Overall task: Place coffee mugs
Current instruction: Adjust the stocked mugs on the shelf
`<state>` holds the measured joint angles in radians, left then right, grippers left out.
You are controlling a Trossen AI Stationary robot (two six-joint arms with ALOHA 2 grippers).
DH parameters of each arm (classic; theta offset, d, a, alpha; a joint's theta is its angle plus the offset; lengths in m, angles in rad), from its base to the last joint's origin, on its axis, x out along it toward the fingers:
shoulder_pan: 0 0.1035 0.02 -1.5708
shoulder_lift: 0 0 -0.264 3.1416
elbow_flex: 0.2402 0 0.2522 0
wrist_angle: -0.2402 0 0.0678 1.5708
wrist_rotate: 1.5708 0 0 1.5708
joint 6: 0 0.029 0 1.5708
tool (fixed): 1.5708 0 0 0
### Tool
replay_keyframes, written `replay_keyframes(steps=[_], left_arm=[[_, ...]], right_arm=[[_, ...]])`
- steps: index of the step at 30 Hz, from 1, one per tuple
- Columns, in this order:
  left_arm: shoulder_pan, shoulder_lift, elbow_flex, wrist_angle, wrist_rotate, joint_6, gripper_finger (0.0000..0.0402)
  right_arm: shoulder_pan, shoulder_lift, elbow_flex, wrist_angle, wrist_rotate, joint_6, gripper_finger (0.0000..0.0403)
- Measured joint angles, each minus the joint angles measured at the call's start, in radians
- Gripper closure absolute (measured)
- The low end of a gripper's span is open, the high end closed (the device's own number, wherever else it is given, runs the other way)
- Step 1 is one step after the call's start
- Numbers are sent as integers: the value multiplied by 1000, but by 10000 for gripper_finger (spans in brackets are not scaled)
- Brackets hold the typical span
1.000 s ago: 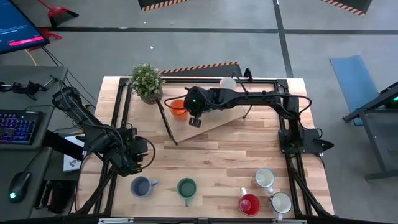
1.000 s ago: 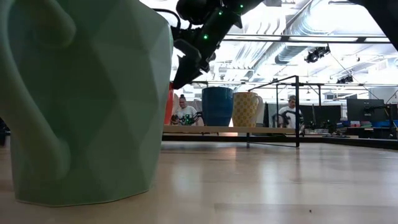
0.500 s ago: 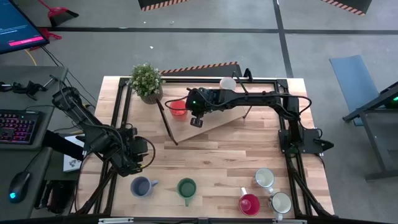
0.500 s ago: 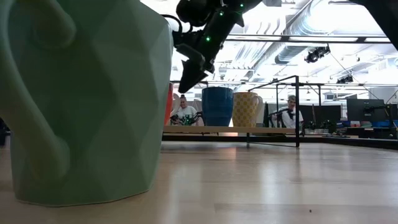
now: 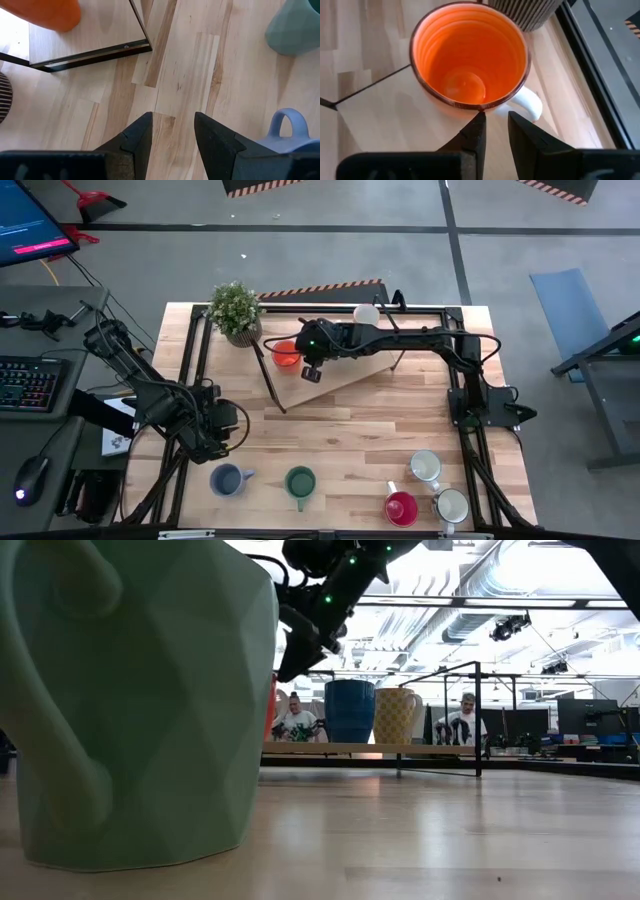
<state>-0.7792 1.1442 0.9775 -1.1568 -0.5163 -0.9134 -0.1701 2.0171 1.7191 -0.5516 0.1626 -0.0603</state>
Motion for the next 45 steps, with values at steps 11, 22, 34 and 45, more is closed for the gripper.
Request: replay_keyframes(steps=[11,22,34,45], left_arm=[[0,0,0,0,0,0,268],[0,0,0,3,0,0,268],[0,0,0,3,0,8,268],[0,0,0,3,0,26,268]], right_arm=[[0,5,1,12,-25,0,341],[8,59,1,5,-20,11,341],[5,61,1,57,-41,-9,341],[5,80,1,78,-77,-1,341]])
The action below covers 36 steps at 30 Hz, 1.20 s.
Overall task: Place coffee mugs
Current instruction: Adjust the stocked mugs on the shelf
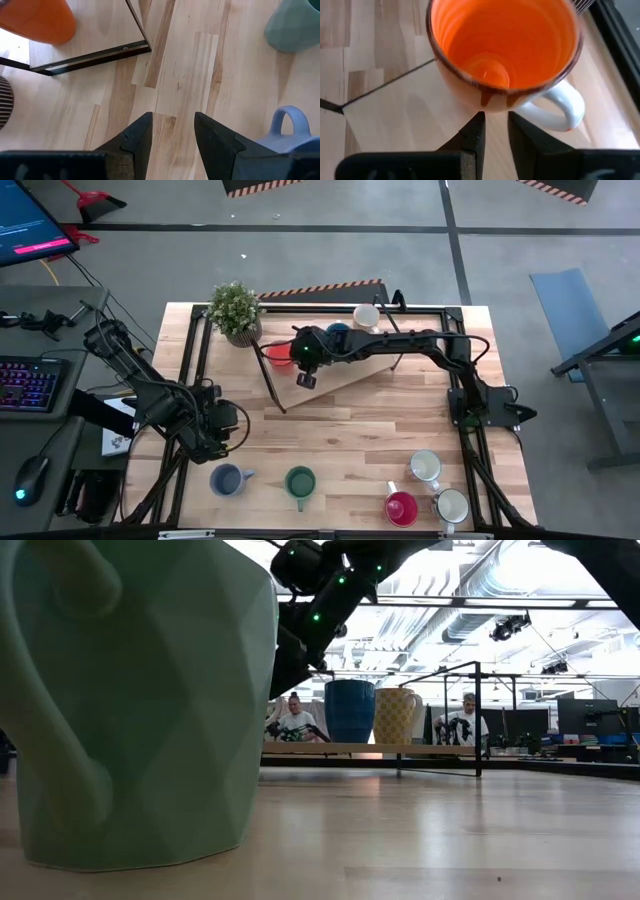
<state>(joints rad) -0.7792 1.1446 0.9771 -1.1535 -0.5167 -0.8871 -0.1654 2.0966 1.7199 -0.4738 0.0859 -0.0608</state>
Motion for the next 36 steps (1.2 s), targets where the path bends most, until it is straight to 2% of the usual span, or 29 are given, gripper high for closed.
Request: replay_keyframes(steps=[11,14,21,24,36], left_arm=[[0,0,0,0,0,-1,268],[0,0,0,0,0,-1,268],[0,0,0,0,-3,-1,268],[0,0,0,0,-10,-1,268],[0,0,0,0,-12,-1,268]], right_arm=[[1,1,-1,28,-8,10,341],[1,-4,-1,-31,-8,10,341],[1,-11,13,-294,27,38,341],[3,-18,14,-347,79,38,341],[-30,-18,14,-372,150,25,341]])
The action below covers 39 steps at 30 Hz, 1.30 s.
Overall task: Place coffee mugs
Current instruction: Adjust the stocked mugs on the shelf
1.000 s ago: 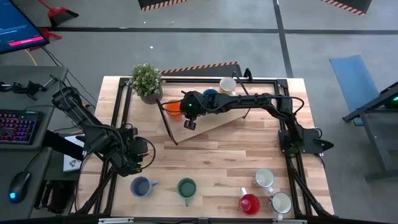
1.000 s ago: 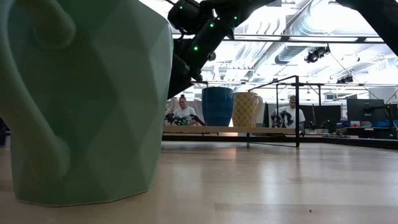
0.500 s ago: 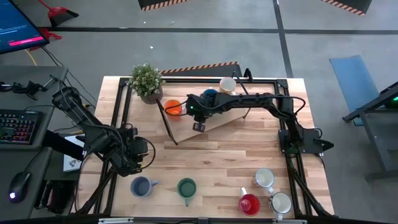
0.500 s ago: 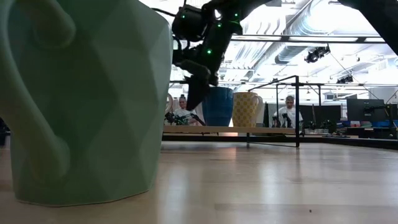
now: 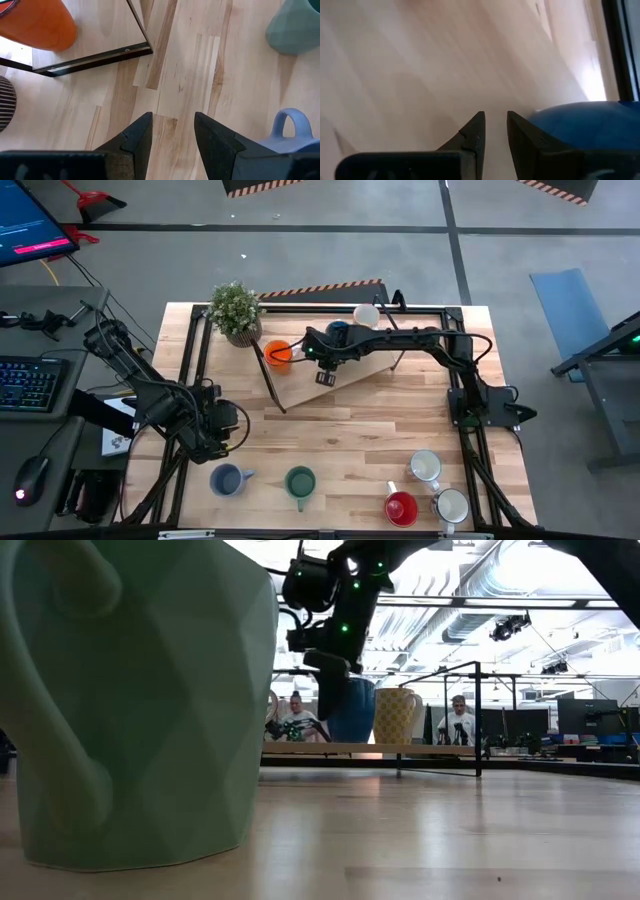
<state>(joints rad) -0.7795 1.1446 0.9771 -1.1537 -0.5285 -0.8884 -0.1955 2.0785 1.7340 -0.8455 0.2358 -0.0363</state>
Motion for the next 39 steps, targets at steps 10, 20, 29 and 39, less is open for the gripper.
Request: replay_keyframes(steps=[10,20,29,39], left_arm=[[0,0,0,0,-6,-1,268],[0,0,0,0,-20,0,268],[0,0,0,0,-20,-16,268],[0,0,0,0,-19,-18,268]], right_arm=[[-30,0,0,0,-5,-14,341],[9,0,0,17,-8,-13,341],[23,0,0,-34,-90,72,341],[95,-1,0,-145,8,192,341]])
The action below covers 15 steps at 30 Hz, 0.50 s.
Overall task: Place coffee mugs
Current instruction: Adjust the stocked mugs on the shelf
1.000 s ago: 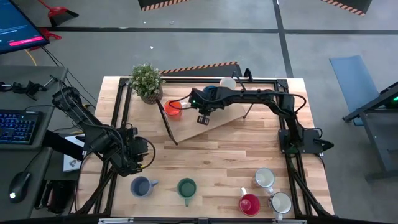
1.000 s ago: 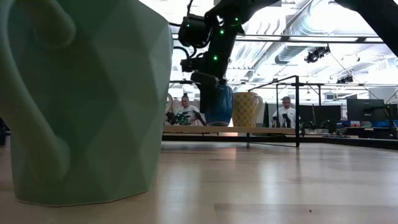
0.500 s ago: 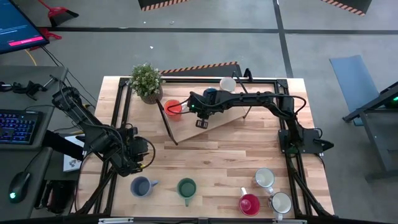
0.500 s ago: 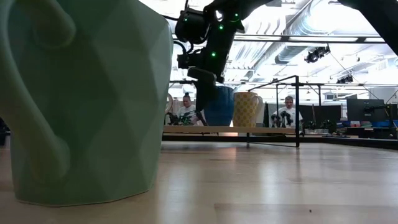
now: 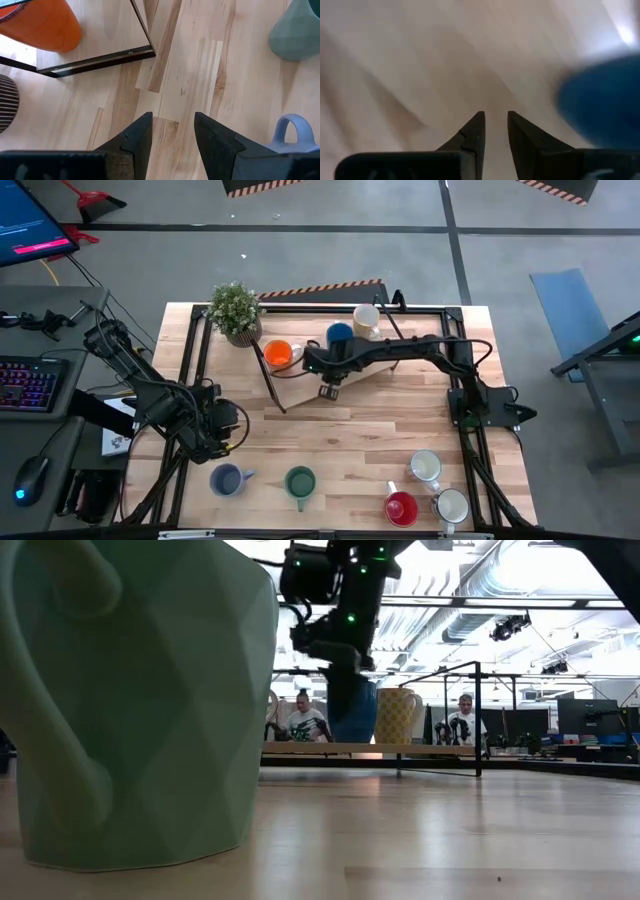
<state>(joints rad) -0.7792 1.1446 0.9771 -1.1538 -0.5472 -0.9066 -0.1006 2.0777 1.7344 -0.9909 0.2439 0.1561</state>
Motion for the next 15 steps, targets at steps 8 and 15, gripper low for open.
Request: replay_keyframes(steps=[8,15], left_arm=[[0,0,0,0,1,0,268],[0,0,0,0,2,0,268]], right_arm=[[-11,0,0,-139,113,139,341],[-36,0,0,-109,127,137,341]])
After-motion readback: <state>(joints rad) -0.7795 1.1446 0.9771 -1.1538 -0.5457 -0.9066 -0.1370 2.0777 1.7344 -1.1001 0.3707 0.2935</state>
